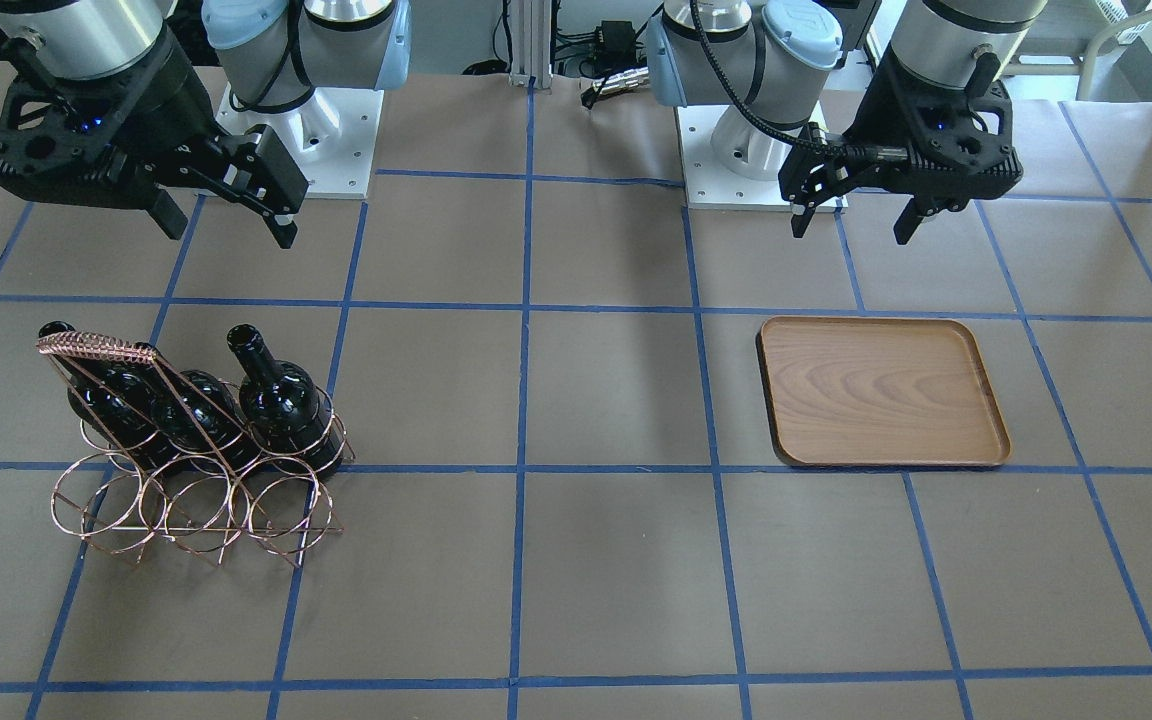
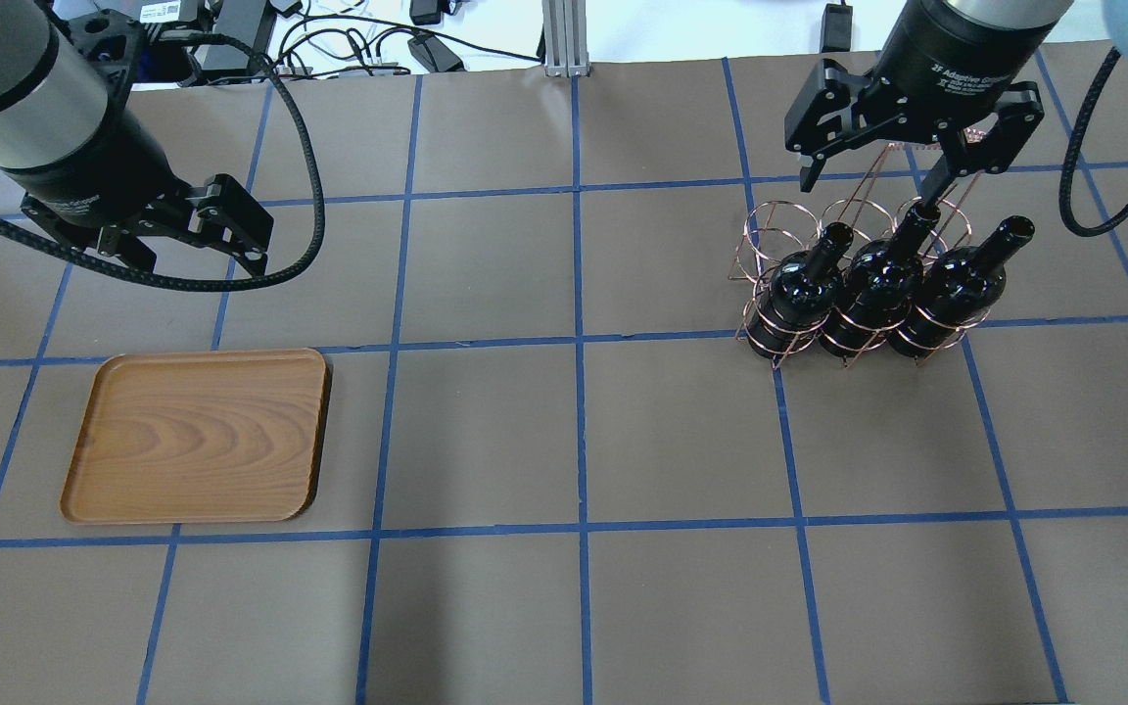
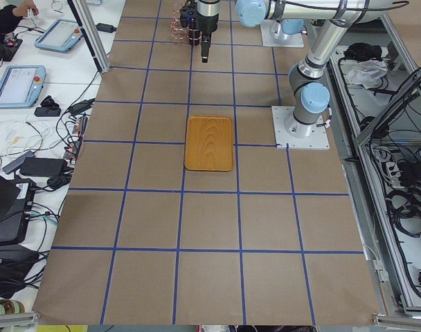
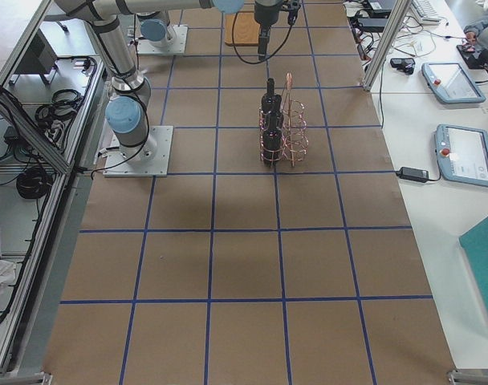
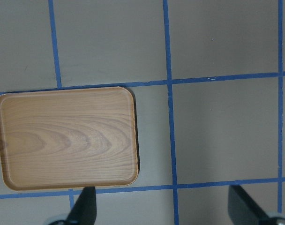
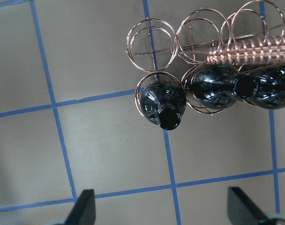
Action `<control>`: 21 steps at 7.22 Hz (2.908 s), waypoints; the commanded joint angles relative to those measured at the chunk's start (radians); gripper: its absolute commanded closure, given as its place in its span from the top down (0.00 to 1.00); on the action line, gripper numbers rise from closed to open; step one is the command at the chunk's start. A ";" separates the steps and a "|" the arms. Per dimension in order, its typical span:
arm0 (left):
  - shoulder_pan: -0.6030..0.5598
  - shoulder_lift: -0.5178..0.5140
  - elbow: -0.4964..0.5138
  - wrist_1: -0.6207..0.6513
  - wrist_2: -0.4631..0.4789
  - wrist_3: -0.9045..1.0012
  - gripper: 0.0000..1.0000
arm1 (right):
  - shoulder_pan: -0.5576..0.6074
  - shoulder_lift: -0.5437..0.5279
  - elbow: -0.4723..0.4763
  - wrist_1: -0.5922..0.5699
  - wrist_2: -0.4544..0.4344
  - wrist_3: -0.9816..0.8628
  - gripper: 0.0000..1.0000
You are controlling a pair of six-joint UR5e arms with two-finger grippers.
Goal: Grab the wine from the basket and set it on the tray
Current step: 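Move the right gripper over the copper wine rack toward the middle bottle, then lower the right gripper and close it on the middle bottle's neck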
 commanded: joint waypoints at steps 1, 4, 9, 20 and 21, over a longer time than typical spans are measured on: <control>0.000 0.003 -0.002 -0.004 0.002 0.002 1.00 | 0.000 0.004 0.004 0.002 -0.029 -0.036 1.00; 0.000 0.004 -0.002 -0.002 0.003 0.004 1.00 | -0.046 0.009 0.034 -0.061 -0.129 -0.296 1.00; 0.002 0.004 -0.002 -0.004 0.003 0.004 1.00 | -0.115 0.049 0.193 -0.334 -0.067 -0.482 1.00; 0.002 0.004 -0.006 -0.004 0.007 0.005 1.00 | -0.140 0.101 0.199 -0.346 -0.077 -0.358 0.99; 0.002 0.004 -0.006 -0.004 0.007 0.005 1.00 | -0.140 0.101 0.199 -0.340 -0.077 -0.357 0.92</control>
